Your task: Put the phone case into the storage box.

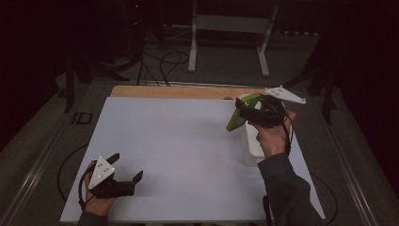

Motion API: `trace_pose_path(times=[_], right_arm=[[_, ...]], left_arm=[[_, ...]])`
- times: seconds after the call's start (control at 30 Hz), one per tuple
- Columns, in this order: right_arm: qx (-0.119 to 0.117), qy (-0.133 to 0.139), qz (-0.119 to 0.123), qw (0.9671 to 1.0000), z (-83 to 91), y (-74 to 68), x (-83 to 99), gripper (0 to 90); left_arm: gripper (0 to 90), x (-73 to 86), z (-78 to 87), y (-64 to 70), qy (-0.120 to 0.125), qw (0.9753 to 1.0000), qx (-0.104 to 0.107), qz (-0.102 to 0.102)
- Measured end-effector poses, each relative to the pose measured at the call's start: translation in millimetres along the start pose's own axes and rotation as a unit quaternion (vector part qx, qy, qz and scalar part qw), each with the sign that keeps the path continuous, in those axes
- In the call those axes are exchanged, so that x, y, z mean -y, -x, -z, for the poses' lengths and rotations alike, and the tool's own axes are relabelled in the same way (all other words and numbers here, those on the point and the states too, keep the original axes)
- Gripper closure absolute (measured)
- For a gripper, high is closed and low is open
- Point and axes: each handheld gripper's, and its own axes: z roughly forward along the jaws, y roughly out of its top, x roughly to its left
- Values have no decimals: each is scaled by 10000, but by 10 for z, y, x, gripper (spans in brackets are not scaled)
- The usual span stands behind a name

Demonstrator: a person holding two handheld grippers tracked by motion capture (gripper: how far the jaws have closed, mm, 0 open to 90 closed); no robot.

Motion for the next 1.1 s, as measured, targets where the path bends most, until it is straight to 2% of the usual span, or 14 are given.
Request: trace_pose_path(times=[1.1], right_arm=[[462, -17, 30, 9989, -108, 154, -184, 172]], left_arm=[[0, 6, 3, -15, 15, 10000, -24, 29]])
